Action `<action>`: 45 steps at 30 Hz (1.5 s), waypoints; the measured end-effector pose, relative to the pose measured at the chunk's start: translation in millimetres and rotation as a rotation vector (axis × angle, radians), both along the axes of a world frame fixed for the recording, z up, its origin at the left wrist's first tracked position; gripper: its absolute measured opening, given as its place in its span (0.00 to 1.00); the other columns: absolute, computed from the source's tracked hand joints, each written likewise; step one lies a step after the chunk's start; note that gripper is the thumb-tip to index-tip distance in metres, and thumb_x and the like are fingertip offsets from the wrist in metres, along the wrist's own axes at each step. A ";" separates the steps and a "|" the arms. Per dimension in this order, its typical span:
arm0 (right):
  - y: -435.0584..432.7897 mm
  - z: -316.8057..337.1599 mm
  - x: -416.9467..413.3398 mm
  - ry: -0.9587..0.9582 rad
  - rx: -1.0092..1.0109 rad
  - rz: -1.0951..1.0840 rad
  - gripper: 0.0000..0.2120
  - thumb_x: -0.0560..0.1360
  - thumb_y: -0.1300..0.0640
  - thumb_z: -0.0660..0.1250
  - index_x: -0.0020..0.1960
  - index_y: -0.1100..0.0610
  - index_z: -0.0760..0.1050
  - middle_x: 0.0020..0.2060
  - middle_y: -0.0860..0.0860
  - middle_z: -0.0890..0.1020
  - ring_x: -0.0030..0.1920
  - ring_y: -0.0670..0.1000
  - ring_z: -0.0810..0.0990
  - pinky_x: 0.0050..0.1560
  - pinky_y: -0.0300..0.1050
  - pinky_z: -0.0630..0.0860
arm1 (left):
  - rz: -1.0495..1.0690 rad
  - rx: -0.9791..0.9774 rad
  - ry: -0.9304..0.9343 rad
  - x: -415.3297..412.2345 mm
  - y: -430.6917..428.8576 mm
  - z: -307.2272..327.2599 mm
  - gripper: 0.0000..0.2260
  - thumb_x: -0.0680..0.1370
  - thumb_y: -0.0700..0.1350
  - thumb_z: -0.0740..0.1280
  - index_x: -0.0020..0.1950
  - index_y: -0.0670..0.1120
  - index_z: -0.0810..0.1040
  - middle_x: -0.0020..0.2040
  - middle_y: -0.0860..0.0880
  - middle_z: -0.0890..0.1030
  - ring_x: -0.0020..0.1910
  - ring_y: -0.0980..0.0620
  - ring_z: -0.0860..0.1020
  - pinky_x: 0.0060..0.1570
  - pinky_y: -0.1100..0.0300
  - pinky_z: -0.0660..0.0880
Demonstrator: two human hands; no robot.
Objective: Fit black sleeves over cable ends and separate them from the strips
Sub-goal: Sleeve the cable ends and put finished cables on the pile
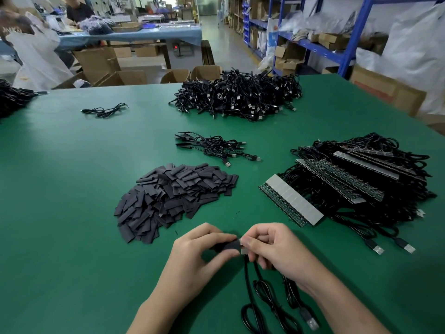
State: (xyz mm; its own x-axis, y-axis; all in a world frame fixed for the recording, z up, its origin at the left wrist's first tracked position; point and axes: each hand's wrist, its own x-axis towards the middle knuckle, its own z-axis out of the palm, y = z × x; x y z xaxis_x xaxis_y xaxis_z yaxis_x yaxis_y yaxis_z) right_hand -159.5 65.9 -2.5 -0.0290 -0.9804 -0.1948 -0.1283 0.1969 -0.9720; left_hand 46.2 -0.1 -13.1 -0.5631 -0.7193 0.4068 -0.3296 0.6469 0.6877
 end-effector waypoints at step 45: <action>0.0 -2.5 4.8 0.073 -0.062 -0.076 0.08 0.80 0.57 0.71 0.41 0.53 0.82 0.32 0.50 0.82 0.30 0.48 0.77 0.32 0.41 0.75 | 0.085 0.129 0.112 7.9 -8.2 3.1 0.13 0.75 0.50 0.73 0.58 0.58 0.85 0.50 0.63 0.85 0.48 0.57 0.84 0.49 0.68 0.76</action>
State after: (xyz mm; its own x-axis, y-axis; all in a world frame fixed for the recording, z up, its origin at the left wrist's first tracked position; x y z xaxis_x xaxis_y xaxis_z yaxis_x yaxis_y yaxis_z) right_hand -154.7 65.9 -5.0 -0.1155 -0.9849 -0.1289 -0.1859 0.1489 -0.9712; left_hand 54.1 -8.4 -10.1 -0.4541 -0.8128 0.3650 -0.2959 0.5240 0.7987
